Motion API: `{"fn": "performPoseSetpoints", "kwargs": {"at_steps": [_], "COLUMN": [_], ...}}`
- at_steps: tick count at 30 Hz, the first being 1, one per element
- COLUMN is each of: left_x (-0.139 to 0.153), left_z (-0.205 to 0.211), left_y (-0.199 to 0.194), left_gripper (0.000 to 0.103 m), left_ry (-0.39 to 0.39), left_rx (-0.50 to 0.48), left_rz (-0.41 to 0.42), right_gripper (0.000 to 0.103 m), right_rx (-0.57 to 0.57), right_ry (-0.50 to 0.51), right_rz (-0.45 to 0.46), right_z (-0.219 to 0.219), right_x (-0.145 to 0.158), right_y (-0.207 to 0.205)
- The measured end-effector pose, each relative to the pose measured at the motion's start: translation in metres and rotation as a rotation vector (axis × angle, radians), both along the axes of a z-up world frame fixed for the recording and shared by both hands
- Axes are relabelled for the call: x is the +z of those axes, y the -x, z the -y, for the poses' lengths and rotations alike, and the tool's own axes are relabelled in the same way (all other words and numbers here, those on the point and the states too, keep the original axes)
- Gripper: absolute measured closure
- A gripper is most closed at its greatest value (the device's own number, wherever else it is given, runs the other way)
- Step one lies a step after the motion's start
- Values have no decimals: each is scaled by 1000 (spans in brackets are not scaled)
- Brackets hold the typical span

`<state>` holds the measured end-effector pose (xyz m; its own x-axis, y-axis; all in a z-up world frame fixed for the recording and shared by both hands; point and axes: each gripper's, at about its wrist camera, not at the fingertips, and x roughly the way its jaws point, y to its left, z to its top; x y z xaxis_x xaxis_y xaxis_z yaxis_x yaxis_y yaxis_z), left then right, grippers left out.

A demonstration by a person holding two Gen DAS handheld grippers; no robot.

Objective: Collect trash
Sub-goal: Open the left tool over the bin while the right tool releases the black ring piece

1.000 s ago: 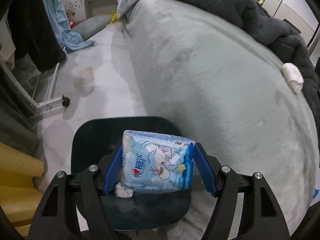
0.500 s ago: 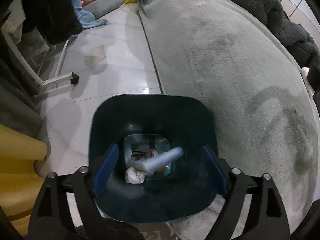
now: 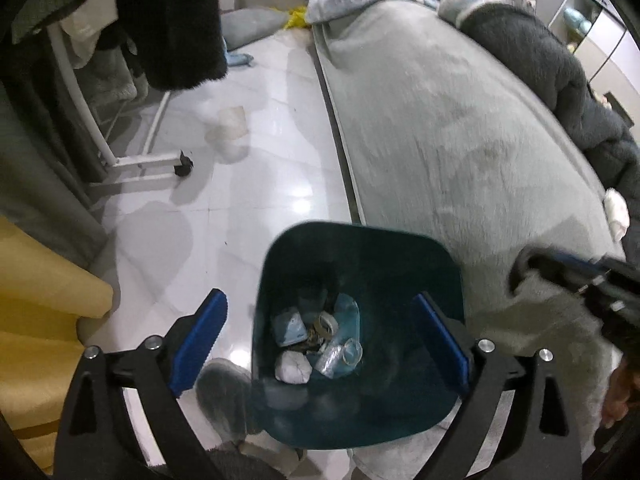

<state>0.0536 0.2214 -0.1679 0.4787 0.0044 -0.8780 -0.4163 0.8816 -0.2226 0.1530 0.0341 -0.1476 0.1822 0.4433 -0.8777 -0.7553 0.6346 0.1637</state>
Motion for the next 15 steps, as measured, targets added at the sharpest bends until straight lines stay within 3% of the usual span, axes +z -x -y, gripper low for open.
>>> {"fn": "performPoseSetpoints", "kwargs": {"at_steps": [4, 15], "left_x": [14, 66], "left_z": [-7, 2], "left_y": [5, 14], "left_gripper": [8, 8], "left_ry": [20, -95], "left_rx": [7, 6], "left_rz": [66, 234], "right_gripper": [92, 92], "right_rx": [9, 33], "right_ry": [28, 107], "right_rz": [-18, -50], "right_z": [-9, -30], "right_x": [-11, -39], "right_y": [1, 8]}}
